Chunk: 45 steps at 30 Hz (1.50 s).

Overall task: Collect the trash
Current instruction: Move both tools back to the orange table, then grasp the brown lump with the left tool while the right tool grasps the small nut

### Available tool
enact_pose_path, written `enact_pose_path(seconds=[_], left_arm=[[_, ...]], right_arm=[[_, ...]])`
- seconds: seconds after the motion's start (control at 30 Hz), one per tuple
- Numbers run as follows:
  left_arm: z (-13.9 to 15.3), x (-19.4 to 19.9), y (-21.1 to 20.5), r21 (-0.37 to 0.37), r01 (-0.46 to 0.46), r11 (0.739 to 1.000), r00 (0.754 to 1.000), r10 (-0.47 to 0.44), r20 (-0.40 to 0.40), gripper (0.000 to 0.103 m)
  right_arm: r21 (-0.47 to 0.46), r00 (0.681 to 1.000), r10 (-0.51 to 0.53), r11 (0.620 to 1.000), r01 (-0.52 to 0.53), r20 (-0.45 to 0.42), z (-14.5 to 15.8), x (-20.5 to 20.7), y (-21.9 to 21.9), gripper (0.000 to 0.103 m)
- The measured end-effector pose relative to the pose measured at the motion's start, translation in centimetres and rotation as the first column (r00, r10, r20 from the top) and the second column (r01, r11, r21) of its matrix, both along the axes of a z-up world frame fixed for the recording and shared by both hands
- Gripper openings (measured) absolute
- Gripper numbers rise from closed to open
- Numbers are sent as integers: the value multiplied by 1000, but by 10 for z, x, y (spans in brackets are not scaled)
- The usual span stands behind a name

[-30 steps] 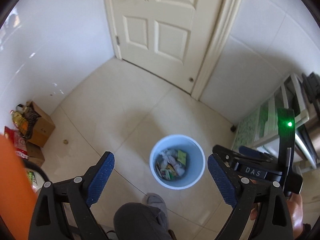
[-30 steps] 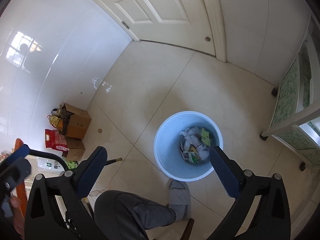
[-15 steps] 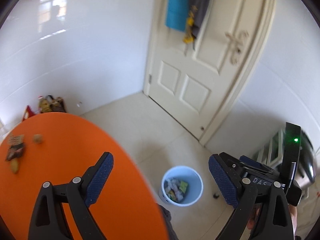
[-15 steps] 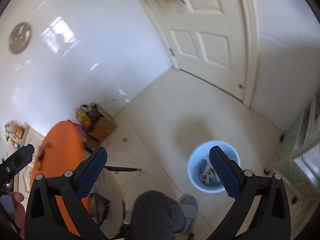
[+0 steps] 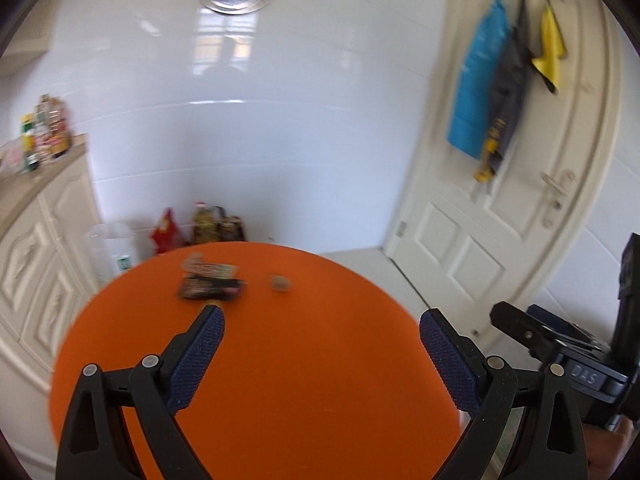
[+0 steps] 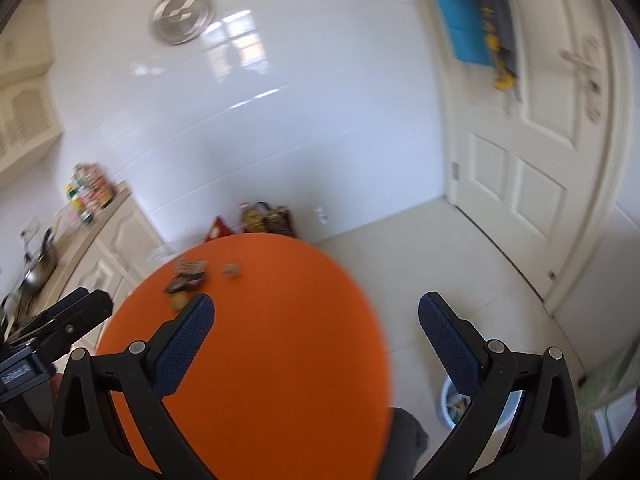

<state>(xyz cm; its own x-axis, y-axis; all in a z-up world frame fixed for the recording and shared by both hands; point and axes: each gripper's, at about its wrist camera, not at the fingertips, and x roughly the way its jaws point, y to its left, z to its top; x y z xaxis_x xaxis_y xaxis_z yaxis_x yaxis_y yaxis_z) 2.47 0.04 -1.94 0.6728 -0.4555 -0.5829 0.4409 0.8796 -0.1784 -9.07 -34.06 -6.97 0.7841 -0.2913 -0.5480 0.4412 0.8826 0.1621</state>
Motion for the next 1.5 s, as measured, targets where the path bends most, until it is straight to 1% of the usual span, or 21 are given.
enact_pose_path(seconds=[0.1,0.13,0.2,0.23,0.27,0.37,0.43,0.53,0.67,0.83,0.9,0.97,1.1,1.17,1.3,1.37,1.47,1.5], left_arm=[[-2,-26,39,-16,-65,998,998,65,12,96],[0,-35,59,-17,-94,995,995,94,21,96],[-7,-50,65,-16,-132,991,991,132,30,97],[-6,-59,82,-18,-160,987,987,160,30,97],[-11,-66,83,-19,-177,984,984,177,29,97],[-17,-86,104,-23,-231,973,972,232,23,97],[-18,-96,107,-15,-255,967,967,255,23,98],[-20,-96,108,0,-281,960,960,281,16,99],[-27,-84,98,6,-284,959,959,284,-10,99],[-38,-45,70,39,-263,964,962,265,-61,99],[-42,-20,62,56,-254,966,963,258,-81,99],[-54,3,49,81,-243,967,962,251,-112,99],[-70,61,25,119,-214,970,960,231,-155,99],[-81,96,12,144,-193,971,960,217,-178,99],[-104,157,-8,174,-148,974,960,184,-213,99],[-116,183,-20,189,-118,975,961,160,-226,97],[-133,214,-36,206,-80,975,960,131,-247,96],[-140,222,-37,208,-72,976,959,125,-254,92]], right_arm=[[-28,998,65,997,-65,0,5,18,31,103],[-38,996,87,995,-87,0,7,22,40,103],[-55,993,122,991,-121,-1,9,27,57,103],[-69,990,144,987,-143,-1,11,31,68,103],[-78,988,156,985,-156,-1,12,32,76,103],[-111,980,198,974,-198,-15,13,41,97,103],[-120,976,217,968,-219,-29,10,50,106,103],[-111,972,230,966,-234,-44,4,64,109,103],[-126,966,244,959,-253,-80,-6,79,112,103],[-122,961,236,960,-253,-141,-25,107,96,103],[-113,958,227,962,-249,-174,-35,125,85,103],[-102,954,223,964,-246,-199,-47,141,72,103],[-73,942,218,967,-244,-256,-77,181,41,102],[-48,935,221,969,-243,-278,-90,199,26,96],[-11,920,234,968,-250,-315,-115,233,6,91],[1,913,244,966,-258,-326,-125,248,1,83],[12,901,257,963,-270,-349,-138,265,-4,75],[13,898,259,962,-272,-355,-141,269,-6,74]])
